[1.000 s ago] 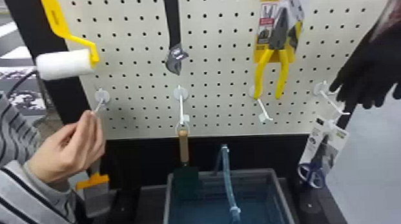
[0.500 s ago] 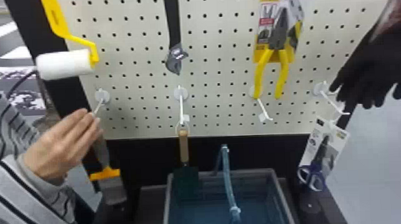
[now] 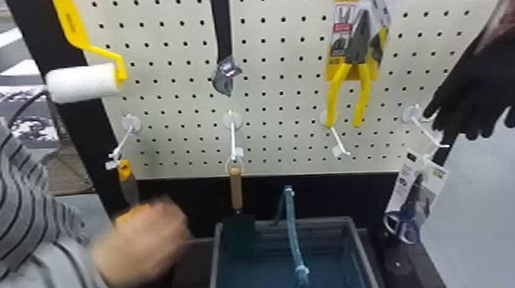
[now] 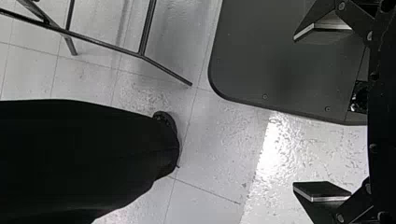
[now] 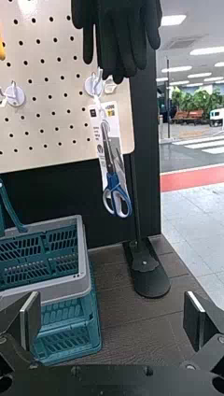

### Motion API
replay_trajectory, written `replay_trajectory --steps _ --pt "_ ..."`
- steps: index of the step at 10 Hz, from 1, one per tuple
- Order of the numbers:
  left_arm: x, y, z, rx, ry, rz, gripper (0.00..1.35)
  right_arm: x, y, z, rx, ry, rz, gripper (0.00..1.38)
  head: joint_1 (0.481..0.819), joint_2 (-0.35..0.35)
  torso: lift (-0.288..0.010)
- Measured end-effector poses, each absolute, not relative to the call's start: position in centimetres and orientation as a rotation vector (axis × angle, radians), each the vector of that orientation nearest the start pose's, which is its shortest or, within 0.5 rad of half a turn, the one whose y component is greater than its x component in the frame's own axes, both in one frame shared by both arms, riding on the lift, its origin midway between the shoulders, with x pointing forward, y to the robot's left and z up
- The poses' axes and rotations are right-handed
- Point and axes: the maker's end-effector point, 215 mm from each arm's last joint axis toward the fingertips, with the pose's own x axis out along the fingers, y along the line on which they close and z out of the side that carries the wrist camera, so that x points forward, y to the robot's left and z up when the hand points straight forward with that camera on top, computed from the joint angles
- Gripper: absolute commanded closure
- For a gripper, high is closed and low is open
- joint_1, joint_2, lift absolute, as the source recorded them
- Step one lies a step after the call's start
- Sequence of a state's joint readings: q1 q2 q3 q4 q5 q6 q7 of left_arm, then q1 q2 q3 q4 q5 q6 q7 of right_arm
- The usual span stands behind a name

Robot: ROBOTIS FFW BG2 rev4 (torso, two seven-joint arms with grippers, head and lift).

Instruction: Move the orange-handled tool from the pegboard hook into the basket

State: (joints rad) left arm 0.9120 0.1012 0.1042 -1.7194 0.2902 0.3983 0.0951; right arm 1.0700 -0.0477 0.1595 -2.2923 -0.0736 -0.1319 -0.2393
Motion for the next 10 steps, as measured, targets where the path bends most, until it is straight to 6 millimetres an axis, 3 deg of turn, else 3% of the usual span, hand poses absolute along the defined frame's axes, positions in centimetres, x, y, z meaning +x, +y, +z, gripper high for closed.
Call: replay_trajectory --steps 5,6,7,10 --pt "6.57 31.29 -69.37 -0.109 1.151 0.206 0.18 26.98 -20.53 -37.56 0.147 0.245 -0.125 0.15 0.549 0.0 -0.1" --pt "6.57 31.27 -69.38 -0.11 1.152 0.205 0.18 27.02 -20.53 -37.53 0.147 0.244 -0.125 0.3 0.549 0.0 -0.1" --pt "6.56 31.28 -69.39 -0.108 1.152 0.205 0.18 27.05 -20.53 -37.5 0.147 0.243 -0.125 0.63 0.549 0.0 -0.1" --pt "6.52 31.27 -69.41 -0.109 1.153 0.204 0.18 27.25 -20.51 -37.09 0.125 0.237 -0.124 0.93 0.549 0.0 -0.1"
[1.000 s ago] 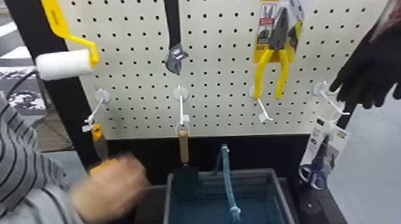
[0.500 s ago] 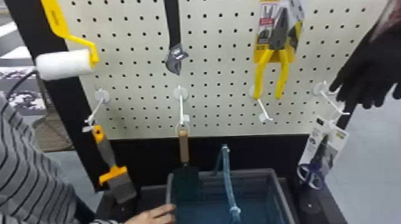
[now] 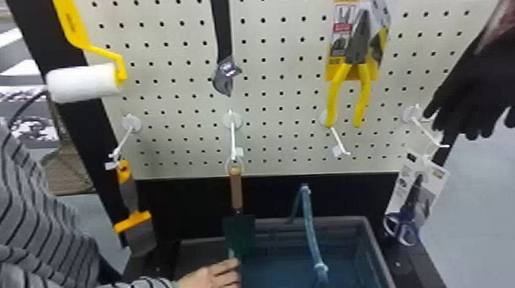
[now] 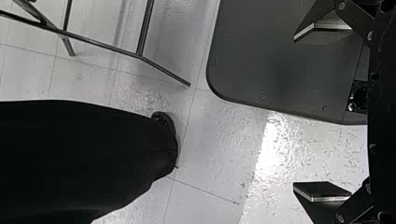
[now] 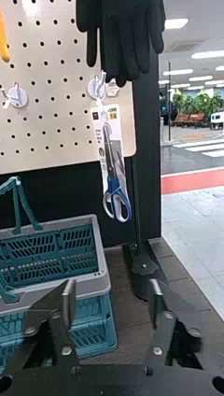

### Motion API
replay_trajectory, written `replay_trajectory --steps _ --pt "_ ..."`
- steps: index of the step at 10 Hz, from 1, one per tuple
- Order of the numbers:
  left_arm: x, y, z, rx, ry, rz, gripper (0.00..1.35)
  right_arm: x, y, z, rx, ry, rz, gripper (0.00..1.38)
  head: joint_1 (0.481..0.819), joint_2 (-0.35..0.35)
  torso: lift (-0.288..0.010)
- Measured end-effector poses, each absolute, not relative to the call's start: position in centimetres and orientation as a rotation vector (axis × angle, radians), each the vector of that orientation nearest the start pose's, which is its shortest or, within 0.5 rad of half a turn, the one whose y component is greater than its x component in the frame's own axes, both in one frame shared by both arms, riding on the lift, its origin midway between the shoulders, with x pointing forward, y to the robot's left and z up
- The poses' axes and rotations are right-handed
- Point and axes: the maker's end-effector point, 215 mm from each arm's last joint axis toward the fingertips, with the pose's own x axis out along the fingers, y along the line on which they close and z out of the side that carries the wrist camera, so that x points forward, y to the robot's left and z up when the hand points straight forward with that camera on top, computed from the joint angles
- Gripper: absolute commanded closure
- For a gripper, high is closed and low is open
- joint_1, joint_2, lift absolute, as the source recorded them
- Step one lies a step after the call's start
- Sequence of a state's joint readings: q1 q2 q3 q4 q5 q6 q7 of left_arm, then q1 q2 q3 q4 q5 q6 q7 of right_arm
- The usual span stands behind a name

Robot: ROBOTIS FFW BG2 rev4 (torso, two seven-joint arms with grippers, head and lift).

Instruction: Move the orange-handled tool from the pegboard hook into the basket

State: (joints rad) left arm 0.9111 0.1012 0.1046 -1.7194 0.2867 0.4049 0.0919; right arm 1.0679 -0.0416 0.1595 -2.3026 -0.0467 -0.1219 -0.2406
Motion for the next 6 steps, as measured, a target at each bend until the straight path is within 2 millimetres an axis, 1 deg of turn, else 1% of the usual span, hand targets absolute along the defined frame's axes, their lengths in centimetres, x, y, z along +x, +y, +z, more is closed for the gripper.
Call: replay_trajectory --steps 1,2,3,5,6 --pt "6.53 31.23 -69.42 -0.11 1.154 0.203 0.18 27.36 -20.49 -36.9 0.111 0.237 -0.125 0.93 0.549 0.0 -0.1" --pt "6.54 31.22 -69.42 -0.11 1.154 0.202 0.18 27.49 -20.49 -36.72 0.094 0.239 -0.125 1.06 0.549 0.0 -0.1" --pt "6.59 31.23 -69.42 -0.111 1.154 0.202 0.18 27.56 -20.66 -36.59 0.082 0.242 -0.134 1.13 0.549 0.0 -0.1" --pt "6.76 31.24 -69.44 -0.112 1.154 0.199 0.18 27.63 -20.97 -36.3 0.063 0.237 -0.147 1.13 0.549 0.0 -0.1" --pt "6.92 31.23 -69.47 -0.112 1.155 0.195 0.18 27.59 -20.99 -36.42 0.07 0.239 -0.149 1.0 0.549 0.0 -0.1"
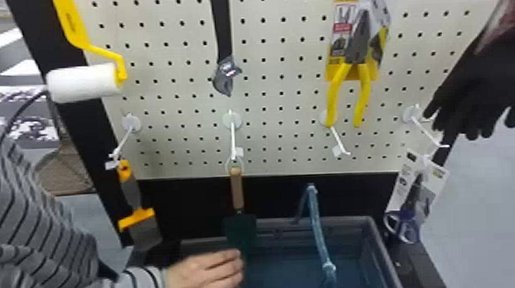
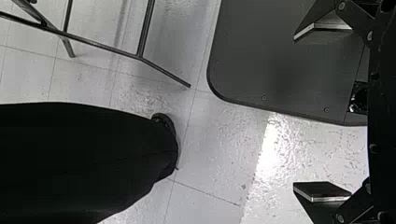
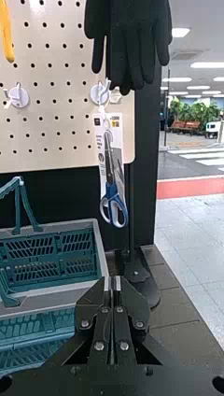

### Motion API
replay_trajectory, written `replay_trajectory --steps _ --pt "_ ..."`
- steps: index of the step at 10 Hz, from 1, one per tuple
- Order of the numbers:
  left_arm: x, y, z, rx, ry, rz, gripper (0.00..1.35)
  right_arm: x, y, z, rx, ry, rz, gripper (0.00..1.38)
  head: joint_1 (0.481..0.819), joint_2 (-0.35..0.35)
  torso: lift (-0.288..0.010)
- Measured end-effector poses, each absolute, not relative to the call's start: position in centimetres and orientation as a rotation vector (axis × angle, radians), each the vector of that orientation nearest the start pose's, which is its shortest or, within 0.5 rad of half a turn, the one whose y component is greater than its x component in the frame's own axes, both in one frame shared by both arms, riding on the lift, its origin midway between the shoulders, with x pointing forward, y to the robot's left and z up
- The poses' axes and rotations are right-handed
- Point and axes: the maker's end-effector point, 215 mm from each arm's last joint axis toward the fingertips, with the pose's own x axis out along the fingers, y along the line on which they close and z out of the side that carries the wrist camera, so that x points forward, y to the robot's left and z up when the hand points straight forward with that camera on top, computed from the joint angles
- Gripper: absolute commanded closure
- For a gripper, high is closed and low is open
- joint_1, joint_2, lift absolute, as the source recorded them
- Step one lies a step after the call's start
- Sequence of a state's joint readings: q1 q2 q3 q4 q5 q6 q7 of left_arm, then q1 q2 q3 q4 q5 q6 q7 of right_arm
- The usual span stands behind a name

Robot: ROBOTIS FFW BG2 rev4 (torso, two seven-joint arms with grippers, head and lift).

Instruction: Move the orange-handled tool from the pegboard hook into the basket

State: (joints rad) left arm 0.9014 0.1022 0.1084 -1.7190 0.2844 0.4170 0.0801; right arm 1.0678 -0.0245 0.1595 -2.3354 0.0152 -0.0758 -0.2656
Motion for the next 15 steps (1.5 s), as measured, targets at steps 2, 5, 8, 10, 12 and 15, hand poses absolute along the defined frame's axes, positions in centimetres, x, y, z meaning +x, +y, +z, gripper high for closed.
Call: replay_trajectory --steps 2,5,8,10,12,15 --pt "6.9 31.3 -69.6 -0.108 1.159 0.192 0.18 27.4 -21.0 -36.8 0.087 0.244 -0.153 0.34 0.549 0.0 -0.1" --pt "7.1 31.4 -69.6 -0.102 1.156 0.189 0.18 27.3 -21.1 -37.1 0.1 0.248 -0.161 0.11 0.549 0.0 -0.1" --pt "7.1 31.5 -69.6 -0.101 1.156 0.186 0.19 27.2 -21.2 -37.2 0.108 0.252 -0.163 0.12 0.549 0.0 -0.1" --pt "6.9 31.4 -69.7 -0.103 1.161 0.184 0.19 27.2 -21.2 -37.4 0.114 0.256 -0.164 0.33 0.549 0.0 -0.1" --pt "6.7 31.3 -69.7 -0.104 1.164 0.182 0.19 27.1 -21.2 -37.5 0.119 0.258 -0.166 0.83 0.549 0.0 -0.1" --pt "6.5 31.2 -69.8 -0.108 1.168 0.183 0.19 27.0 -21.2 -37.9 0.138 0.266 -0.174 1.1 0.549 0.0 -0.1"
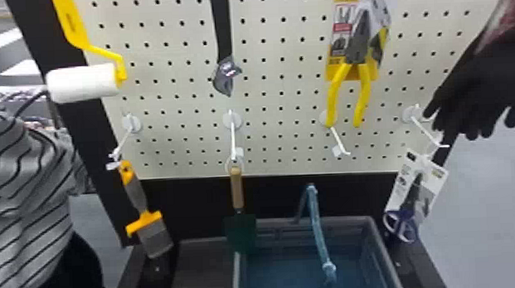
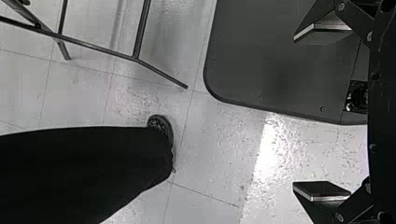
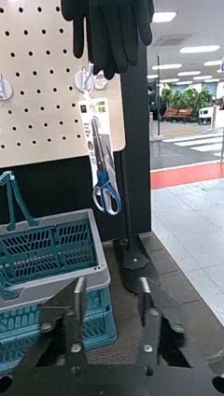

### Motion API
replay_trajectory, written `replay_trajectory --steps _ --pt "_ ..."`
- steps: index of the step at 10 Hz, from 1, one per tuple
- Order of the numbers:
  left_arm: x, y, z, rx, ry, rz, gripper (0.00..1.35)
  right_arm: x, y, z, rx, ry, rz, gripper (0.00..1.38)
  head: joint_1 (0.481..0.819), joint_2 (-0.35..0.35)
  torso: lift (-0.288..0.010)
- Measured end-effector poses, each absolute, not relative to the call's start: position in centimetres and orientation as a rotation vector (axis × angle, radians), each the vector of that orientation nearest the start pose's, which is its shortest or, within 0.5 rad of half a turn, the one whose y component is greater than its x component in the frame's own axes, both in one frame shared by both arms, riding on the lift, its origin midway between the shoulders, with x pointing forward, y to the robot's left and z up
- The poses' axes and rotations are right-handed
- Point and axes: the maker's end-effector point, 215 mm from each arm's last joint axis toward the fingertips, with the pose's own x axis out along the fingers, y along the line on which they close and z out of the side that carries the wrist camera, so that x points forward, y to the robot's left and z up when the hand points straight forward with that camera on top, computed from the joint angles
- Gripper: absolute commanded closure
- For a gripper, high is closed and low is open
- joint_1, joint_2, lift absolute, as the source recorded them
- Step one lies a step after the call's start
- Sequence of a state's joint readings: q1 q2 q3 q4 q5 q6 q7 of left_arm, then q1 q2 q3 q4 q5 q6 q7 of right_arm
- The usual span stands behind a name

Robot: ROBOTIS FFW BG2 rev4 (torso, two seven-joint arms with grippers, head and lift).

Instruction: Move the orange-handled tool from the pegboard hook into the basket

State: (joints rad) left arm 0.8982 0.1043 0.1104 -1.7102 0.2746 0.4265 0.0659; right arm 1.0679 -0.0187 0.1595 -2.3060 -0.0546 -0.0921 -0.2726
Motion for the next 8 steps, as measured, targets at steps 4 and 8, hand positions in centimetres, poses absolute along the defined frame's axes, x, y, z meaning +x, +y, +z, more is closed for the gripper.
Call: replay_trajectory --steps 4,8 --pt "6.45 31.06 -69.82 -0.114 1.171 0.181 0.19 27.0 -21.2 -38.02 0.145 0.267 -0.174 1.1 0.549 0.0 -0.1" --pt "6.31 30.98 -69.9 -0.118 1.174 0.179 0.19 26.53 -21.23 -38.85 0.174 0.271 -0.183 0.09 0.549 0.0 -0.1"
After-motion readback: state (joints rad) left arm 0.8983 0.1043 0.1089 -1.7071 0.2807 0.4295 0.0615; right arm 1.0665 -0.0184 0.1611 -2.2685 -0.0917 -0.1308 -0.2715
